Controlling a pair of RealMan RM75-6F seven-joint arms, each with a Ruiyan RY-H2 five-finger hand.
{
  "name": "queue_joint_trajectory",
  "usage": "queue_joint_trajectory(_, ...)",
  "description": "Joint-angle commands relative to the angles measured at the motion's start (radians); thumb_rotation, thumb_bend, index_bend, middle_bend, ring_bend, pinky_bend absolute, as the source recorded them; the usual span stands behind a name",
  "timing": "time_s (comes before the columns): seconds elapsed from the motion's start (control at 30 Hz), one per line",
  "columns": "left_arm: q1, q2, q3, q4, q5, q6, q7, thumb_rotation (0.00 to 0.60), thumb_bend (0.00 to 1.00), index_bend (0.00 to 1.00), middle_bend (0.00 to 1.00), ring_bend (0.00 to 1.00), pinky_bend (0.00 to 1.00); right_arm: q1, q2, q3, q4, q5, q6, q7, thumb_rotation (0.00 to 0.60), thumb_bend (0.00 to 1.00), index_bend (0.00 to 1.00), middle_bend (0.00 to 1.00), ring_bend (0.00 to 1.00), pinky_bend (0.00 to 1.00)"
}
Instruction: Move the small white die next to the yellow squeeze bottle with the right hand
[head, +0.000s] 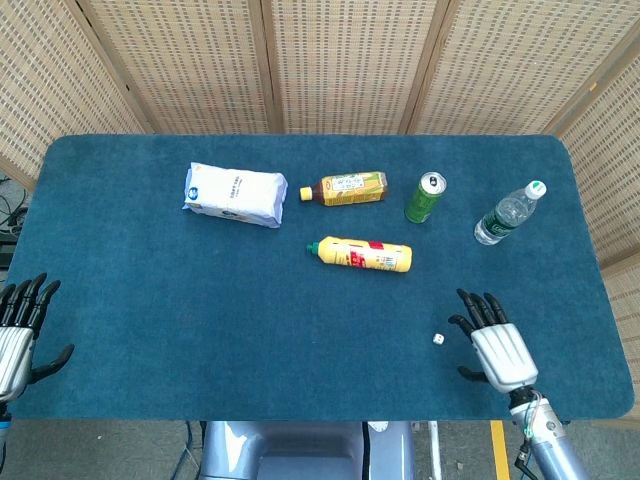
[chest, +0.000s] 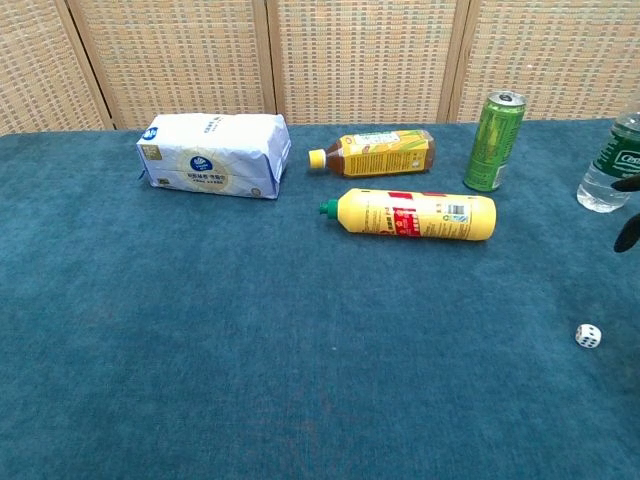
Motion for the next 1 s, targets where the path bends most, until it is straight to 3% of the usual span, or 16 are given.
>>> queue_joint_trajectory(0.03, 0.001, 0.002, 0.001, -0.001, 0.002, 0.001, -0.004, 0.600, 0.27, 0.00, 0.00, 0.00, 0.00, 0.027, -0.039, 0.017, 0.018, 0.045, -0.042, -0.041, 0.600, 0.18, 0.32, 0.00, 0.00, 0.00)
queue_joint_trajectory(0.47, -0.001, 0.002, 0.007, -0.006, 0.016, -0.003, -0.001, 0.600, 0.27, 0.00, 0.00, 0.00, 0.00, 0.087, -0.177, 0.033, 0.146, 0.179, -0.144, -0.094, 0.600, 0.26, 0.37, 0.01, 0.00, 0.00)
queue_joint_trajectory(1.0, -0.003, 0.000, 0.009, -0.004, 0.021, -0.008, -0.001, 0.600, 0.27, 0.00, 0.00, 0.00, 0.00, 0.109, -0.186, 0.031, 0.165, 0.227, -0.151, -0.110, 0.600, 0.32, 0.39, 0.03, 0.00, 0.00)
